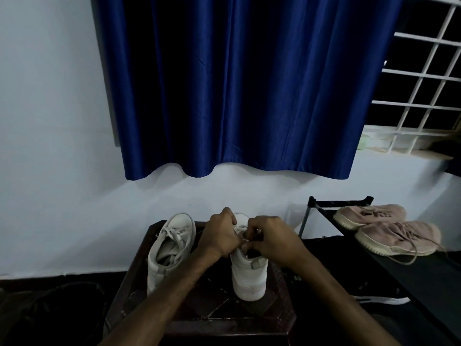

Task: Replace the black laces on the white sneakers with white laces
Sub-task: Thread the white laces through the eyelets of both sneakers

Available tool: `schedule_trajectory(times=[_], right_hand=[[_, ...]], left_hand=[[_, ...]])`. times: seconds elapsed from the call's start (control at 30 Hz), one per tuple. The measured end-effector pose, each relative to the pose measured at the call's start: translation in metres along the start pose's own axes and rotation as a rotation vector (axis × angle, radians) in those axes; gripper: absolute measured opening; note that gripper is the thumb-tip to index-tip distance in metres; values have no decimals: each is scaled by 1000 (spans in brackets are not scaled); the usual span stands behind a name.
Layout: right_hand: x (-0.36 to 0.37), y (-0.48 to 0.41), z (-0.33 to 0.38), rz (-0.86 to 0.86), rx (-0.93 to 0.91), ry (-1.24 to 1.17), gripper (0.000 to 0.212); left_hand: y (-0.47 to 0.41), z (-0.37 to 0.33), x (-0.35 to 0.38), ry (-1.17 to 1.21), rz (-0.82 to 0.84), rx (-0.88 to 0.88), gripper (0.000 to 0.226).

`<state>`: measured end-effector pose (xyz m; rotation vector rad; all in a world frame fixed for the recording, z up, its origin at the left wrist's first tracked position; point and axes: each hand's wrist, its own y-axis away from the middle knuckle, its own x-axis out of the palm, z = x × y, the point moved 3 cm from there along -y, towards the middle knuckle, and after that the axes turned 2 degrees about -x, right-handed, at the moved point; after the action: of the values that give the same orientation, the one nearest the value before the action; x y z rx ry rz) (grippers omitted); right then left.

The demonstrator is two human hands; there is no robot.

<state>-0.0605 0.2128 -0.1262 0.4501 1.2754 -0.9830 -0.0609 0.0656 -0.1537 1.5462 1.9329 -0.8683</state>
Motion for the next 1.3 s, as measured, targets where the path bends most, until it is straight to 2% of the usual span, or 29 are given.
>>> schedule_trajectory(times=[0.13,0.2,0.27,0.3,0.37,0.4,0.43,0.53,0.6,0.7,0.8,0.87,0.9,0.93,1.0,1.07,1.13,1.17,1.23,1.3], right_hand=[[1,-4,-15,23,50,66,17],[8,-5,-18,104,77,53,26],[2,-3,-18,175,47,25,22],[-5,-3,-18,142,31,-34,16],[-19,-1,-23,-76,79,-125,10],[-20,-1,-27,-171,131,-124,12],[-18,-1,-29,-195,180,-108,17],[2,0,-32,-123,218,-153,20],[3,3,-28,-165,213,-166,16],[3,7,-17,-202,218,-42,18],[4,12,-12,-163,173,-102,19],[1,19,-14,-228,163,-142,17],[1,23,-14,-264,159,-136,19],[2,28,-12,-275,133,-129,25],[13,34,1,-231,37,-99,47],[27,35,17,-195,-14,-13,57],[43,32,25,-202,11,21,51],[50,31,30,-220,18,22,48],[64,28,35,-293,36,1,45],[72,27,38,-388,38,1,38]], left_hand=[[0,1,1,38,22,-11,51],[1,3,3,38,8,-8,49],[3,4,5,32,-15,4,47],[3,4,5,20,-27,15,46],[6,3,6,8,-52,24,46],[8,3,6,15,-68,19,44],[10,3,7,24,-84,12,41],[13,5,11,32,-98,-4,36],[15,5,12,43,-98,-6,34],[19,4,12,81,-86,-10,36],[27,4,4,162,33,-14,36],[36,6,-8,227,125,-3,28],[43,7,-18,161,106,33,24],[52,6,-32,23,14,89,23],[77,2,-62,-304,-286,225,23],[96,17,-75,-504,-409,216,29],[103,43,-77,-652,-422,128,41],[103,56,-73,-715,-440,123,38],[104,74,-62,-787,-449,233,22],[104,89,-45,-777,-436,398,57]])
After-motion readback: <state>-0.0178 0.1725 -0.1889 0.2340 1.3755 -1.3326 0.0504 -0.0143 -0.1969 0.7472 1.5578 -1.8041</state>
